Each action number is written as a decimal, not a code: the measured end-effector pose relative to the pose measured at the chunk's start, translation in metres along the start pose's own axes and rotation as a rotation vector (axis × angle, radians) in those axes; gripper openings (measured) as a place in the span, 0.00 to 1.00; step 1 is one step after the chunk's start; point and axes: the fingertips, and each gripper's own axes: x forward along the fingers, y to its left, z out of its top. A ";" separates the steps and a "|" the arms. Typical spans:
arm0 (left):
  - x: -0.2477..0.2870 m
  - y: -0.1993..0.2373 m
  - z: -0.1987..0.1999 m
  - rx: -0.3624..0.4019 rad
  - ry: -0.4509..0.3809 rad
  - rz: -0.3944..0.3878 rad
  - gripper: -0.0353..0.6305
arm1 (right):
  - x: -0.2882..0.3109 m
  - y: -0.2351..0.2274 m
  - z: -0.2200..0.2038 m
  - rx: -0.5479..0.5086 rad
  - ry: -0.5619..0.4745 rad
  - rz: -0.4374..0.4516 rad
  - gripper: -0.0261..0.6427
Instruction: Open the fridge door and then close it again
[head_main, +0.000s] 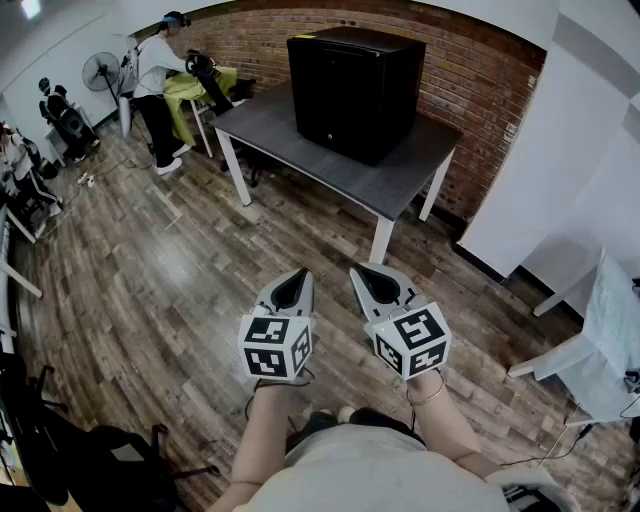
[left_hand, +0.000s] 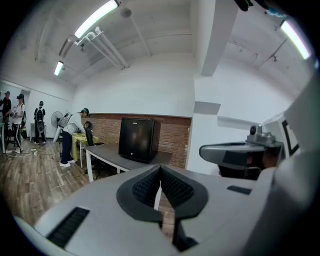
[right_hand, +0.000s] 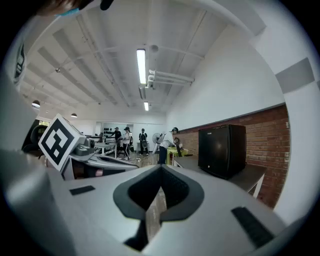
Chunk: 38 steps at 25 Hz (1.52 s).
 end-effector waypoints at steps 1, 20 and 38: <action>0.003 -0.002 -0.004 -0.007 0.011 -0.003 0.06 | -0.001 -0.001 -0.003 0.001 0.004 -0.003 0.04; 0.028 -0.021 -0.015 -0.013 0.040 -0.034 0.06 | 0.005 -0.023 -0.017 0.072 -0.013 0.019 0.04; 0.105 0.083 0.008 -0.020 0.022 -0.063 0.06 | 0.137 -0.047 -0.018 0.056 0.014 0.041 0.04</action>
